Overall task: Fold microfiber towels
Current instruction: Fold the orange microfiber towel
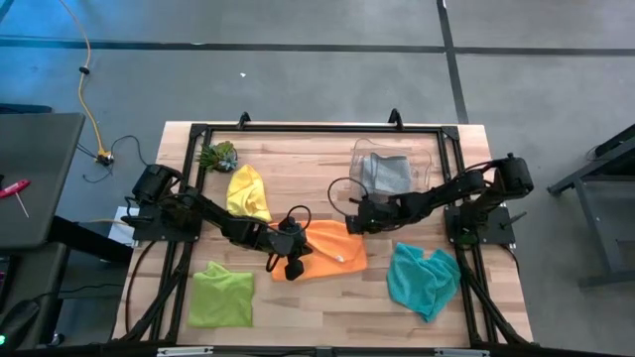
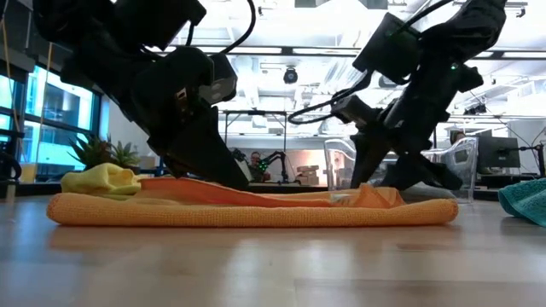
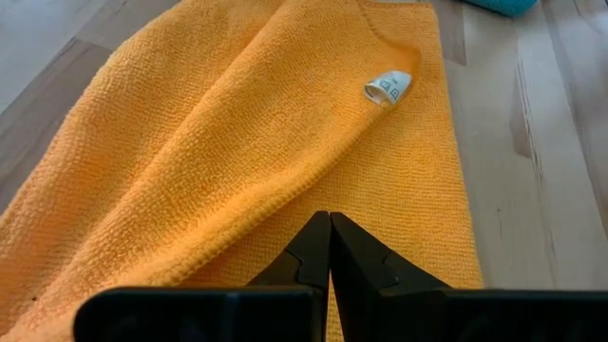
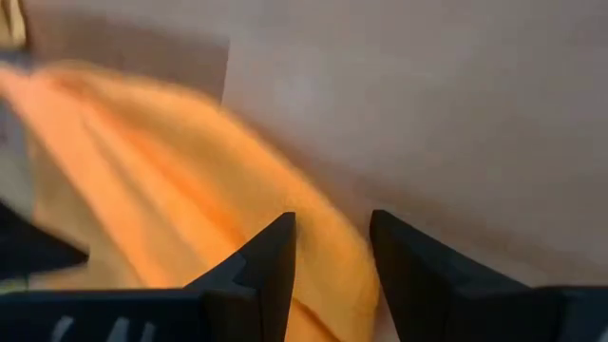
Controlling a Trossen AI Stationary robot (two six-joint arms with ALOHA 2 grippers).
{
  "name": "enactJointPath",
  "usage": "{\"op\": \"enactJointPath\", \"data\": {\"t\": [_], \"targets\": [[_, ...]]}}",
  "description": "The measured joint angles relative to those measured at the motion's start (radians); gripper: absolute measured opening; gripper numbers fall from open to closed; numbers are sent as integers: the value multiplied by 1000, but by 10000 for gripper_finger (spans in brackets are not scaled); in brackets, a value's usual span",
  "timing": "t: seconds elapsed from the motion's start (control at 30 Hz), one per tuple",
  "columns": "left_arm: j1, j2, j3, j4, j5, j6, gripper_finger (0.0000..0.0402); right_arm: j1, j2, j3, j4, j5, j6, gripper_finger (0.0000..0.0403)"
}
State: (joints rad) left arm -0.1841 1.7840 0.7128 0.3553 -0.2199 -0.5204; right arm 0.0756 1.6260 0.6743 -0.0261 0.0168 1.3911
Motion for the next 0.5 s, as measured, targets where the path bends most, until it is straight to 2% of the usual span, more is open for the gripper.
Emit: {"op": "enactJointPath", "data": {"t": [0.17,0.27,0.4,0.5], "targets": [[0,0,0,0,0,0,0,2,-5,0,-16,-24,-1,134],[0,0,0,0,0,0,0,3,-39,-2,-97,-13,1,134],[0,0,0,0,0,0,0,6,-117,-6,-257,53,46,134],[0,0,0,0,-1,0,0,13,-146,-5,-261,28,22,134]]}}
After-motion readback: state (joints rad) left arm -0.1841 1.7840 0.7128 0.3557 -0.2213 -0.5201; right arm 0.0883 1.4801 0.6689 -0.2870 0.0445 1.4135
